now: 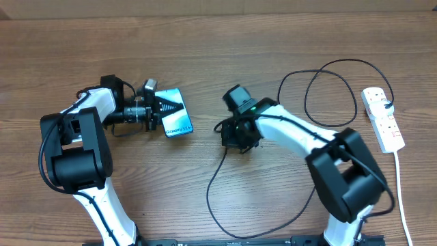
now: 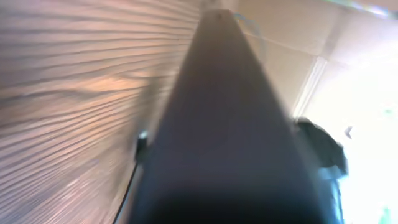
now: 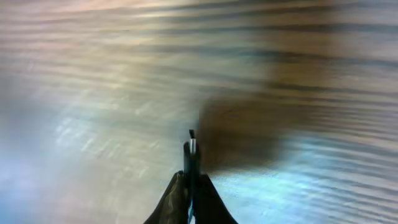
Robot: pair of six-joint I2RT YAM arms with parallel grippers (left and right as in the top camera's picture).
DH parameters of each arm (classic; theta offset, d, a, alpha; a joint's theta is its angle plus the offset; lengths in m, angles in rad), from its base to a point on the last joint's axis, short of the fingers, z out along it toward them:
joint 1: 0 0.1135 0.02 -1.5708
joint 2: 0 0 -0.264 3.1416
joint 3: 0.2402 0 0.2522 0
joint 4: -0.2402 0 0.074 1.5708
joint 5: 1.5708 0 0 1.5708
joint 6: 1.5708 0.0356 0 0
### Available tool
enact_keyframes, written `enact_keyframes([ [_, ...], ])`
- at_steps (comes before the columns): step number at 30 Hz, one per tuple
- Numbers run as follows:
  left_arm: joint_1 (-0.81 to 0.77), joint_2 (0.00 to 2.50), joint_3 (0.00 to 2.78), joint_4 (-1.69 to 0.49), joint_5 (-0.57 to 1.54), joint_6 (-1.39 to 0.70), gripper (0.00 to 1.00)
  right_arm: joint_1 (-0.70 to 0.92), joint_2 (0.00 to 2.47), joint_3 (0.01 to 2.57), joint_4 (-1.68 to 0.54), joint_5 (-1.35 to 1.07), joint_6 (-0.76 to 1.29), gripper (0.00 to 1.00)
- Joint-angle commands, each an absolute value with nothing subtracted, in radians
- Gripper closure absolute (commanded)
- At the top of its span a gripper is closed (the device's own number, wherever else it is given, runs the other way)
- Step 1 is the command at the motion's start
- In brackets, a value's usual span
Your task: Plug charger to phone and switch on socket
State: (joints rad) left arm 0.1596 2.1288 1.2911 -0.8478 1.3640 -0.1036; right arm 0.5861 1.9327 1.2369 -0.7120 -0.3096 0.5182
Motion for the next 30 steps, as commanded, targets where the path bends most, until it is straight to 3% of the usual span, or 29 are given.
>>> enact_keyframes([
  [1, 0.163, 2.122, 1.299, -0.847, 1.581, 0.043, 0.96, 0.553, 1.781, 1.264, -0.728, -0.741, 0.109, 0.96],
  [9, 0.163, 2.069, 1.299, -0.902, 1.581, 0.128, 0.96, 0.574, 1.74, 1.263, -0.894, -1.159, -0.226, 0.96],
  [15, 0.163, 1.9, 1.299, -0.926, 1.58, 0.049, 0.95, 0.589, 1.74, 1.263, -0.876, -1.266, -0.228, 0.96],
  [23, 0.134, 1.853, 1.299, -0.945, 1.581, -0.031, 0.96, 0.59, 1.74, 1.263, -0.489, -1.281, 0.255, 0.96],
  [30, 0.13, 1.853, 1.299, -0.942, 1.581, -0.099, 0.95, 0.59, 1.74, 1.263, -0.448, -1.186, 0.394, 0.96],
])
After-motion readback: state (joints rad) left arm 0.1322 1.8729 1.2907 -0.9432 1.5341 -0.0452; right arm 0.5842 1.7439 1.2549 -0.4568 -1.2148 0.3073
